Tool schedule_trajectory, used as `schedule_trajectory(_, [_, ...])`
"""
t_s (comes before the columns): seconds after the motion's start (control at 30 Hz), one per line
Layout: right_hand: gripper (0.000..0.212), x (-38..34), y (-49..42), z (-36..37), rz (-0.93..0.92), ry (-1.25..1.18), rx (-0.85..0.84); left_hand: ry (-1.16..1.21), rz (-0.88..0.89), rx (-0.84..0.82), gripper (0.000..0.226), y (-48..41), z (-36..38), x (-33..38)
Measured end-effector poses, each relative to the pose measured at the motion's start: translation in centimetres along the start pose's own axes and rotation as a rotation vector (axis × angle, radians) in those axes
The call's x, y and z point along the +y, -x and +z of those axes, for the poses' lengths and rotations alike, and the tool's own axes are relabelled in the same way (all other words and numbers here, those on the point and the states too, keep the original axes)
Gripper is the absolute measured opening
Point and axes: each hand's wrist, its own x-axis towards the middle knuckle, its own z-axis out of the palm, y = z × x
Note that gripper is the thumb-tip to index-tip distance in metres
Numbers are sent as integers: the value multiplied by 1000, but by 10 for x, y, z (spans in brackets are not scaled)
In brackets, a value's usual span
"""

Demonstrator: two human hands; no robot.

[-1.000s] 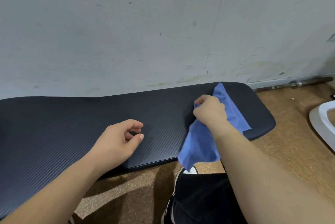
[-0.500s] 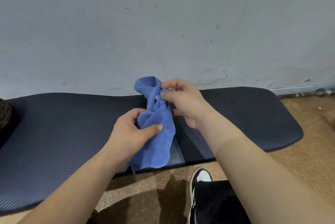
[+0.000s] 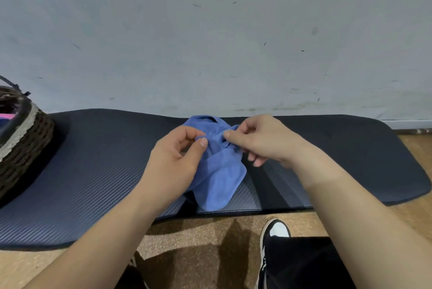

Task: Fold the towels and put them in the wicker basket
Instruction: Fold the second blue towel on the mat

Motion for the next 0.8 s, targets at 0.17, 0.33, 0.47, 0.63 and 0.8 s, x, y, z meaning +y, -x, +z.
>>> schedule_trajectory(0.17, [15, 0, 1, 6, -145, 29, 104, 168, 25, -6, 8, 4, -7, 20])
schedule_trajectory(0.33, [46, -26, 23, 6, -82, -282, -86, 172, 8, 10, 10, 8, -3, 22])
schedule_trajectory(0.47, [59, -29, 33, 15, -122, -322, -282, 200, 69, -128, 13, 20, 0, 27])
schedule_trajectory(0.63, [25, -13, 25, 4, -54, -516, -441, 271, 20, -302, 21, 27, 4, 32])
schedule_trajectory(0.8, [22, -10, 20, 1, -121, -414, -293, 19, 25, -22, 36, 9, -8, 17])
